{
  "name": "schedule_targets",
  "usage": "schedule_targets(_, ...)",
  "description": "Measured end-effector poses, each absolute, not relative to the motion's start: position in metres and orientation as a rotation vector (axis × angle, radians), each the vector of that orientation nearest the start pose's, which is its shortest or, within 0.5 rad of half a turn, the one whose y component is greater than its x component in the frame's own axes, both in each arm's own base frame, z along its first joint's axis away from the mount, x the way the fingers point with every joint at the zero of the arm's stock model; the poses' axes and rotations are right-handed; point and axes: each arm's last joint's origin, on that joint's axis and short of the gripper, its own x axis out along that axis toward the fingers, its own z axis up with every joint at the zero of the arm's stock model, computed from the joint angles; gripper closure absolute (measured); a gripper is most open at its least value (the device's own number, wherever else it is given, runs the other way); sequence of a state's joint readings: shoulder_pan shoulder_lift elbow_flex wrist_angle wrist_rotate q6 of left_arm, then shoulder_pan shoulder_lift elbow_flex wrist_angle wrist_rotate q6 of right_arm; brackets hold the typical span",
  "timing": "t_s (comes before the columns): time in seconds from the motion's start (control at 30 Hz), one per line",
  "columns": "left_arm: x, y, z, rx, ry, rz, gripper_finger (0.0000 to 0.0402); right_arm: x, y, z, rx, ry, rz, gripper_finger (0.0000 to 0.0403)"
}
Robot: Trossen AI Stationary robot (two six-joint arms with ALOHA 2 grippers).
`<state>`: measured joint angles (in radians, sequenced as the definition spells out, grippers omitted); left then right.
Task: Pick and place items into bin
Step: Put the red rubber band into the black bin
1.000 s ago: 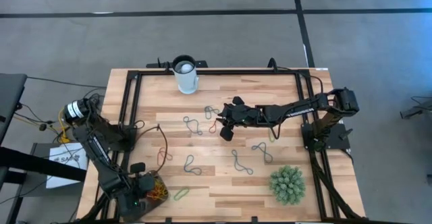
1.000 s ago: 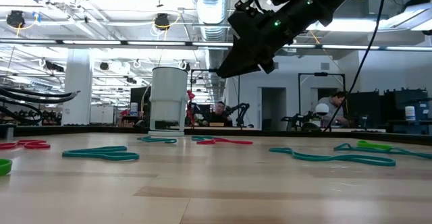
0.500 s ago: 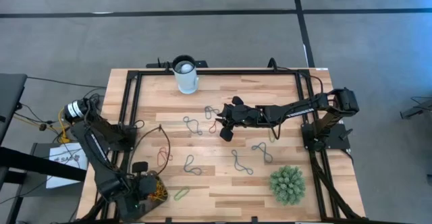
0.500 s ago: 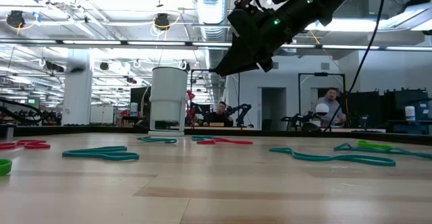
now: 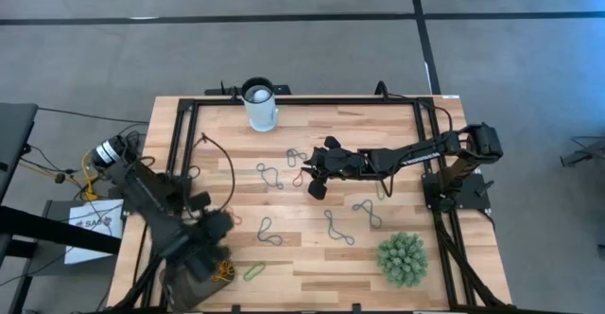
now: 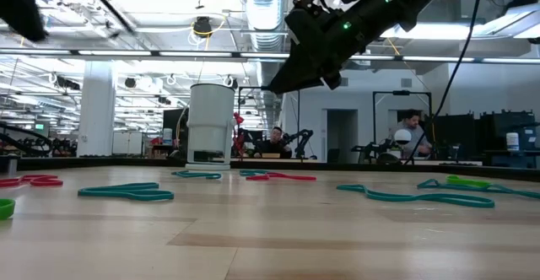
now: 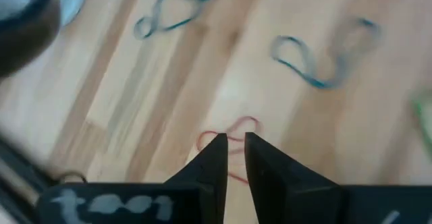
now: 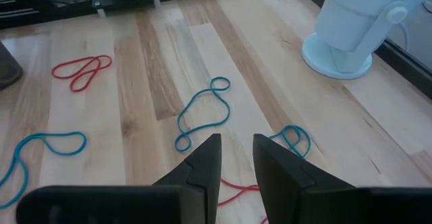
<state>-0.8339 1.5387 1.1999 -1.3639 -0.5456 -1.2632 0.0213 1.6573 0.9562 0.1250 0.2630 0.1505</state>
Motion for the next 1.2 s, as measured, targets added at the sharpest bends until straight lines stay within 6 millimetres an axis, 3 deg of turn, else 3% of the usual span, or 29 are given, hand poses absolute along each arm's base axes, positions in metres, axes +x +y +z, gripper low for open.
schedule_targets(0.1, 0.189, -0.158, 0.245, -0.016, 1.159, 0.648, 0.036, 0.349, 0.002, 0.202, 0.07, 0.549, -0.274, 0.0321)
schedule_targets(0.37, 0.196, -0.138, 0.252, 0.071, 1.224, 0.609, 0.036, 0.349, 0.004, 0.202, 0.069, 0.55, -0.264, 0.0321)
schedule_targets(0.53, 0.166, -0.113, 0.283, 0.067, 1.23, 0.65, 0.036, 0.349, 0.004, 0.202, 0.069, 0.551, -0.265, 0.0321)
schedule_targets(0.63, 0.143, -0.093, 0.306, -0.049, 1.08, 0.609, 0.036, 0.349, 0.004, 0.202, 0.069, 0.55, -0.264, 0.0321)
schedule_targets(0.73, 0.123, -0.075, 0.309, -0.254, 0.831, 0.571, 0.036, 0.349, 0.004, 0.203, 0.07, 0.545, -0.265, 0.0321)
schedule_targets(0.8, 0.116, -0.067, 0.293, -0.365, 0.715, 0.555, 0.036, 0.35, 0.004, 0.203, 0.071, 0.538, -0.264, 0.0321)
schedule_targets(0.9, 0.115, -0.066, 0.254, -0.496, 0.653, 0.471, 0.036, 0.35, 0.004, 0.203, 0.071, 0.537, -0.264, 0.0321)
schedule_targets(1.03, 0.12, -0.068, 0.198, -0.582, 0.697, 0.375, 0.036, 0.35, 0.004, 0.204, 0.072, 0.535, -0.264, 0.0321)
schedule_targets(1.2, 0.115, -0.059, 0.158, -0.625, 0.847, 0.447, 0.036, 0.35, 0.003, 0.204, 0.072, 0.534, -0.267, 0.0321)
